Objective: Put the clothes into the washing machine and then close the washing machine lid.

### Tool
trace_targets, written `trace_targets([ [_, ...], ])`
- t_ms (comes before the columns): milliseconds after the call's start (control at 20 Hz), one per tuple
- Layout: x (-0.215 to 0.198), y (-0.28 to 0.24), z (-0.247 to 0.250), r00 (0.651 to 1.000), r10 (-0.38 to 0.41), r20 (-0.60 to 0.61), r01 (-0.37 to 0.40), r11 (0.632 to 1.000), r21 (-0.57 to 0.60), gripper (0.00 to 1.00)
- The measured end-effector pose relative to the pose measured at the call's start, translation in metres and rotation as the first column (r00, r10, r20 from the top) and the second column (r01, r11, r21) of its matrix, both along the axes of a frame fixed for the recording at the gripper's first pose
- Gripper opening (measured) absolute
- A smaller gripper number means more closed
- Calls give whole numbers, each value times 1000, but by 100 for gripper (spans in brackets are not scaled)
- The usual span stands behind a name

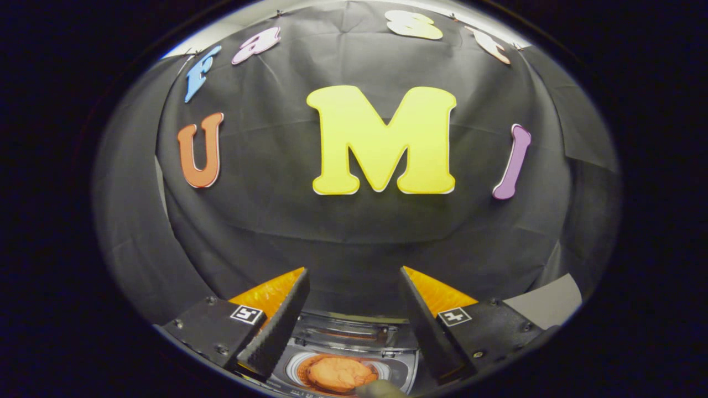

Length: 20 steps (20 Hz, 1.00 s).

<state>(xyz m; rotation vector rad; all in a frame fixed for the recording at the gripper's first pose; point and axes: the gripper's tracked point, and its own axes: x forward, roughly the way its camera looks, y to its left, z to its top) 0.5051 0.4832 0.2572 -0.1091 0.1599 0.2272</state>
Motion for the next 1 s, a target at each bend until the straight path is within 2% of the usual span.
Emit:
trace_targets([
  [250, 39, 9, -24, 995, -31, -92, 33, 999, 24, 100],
  [550, 83, 11, -71, 970, -94, -223, 107, 993, 46, 100],
  [750, 94, 15, -105, 947, -119, -297, 134, 991, 30, 99],
  [950, 90, 14, -129, 933, -148, -329, 152, 988, -14, 99],
  [1000, 88, 13, -128, 939, -154, -307, 161, 987, -2, 99],
])
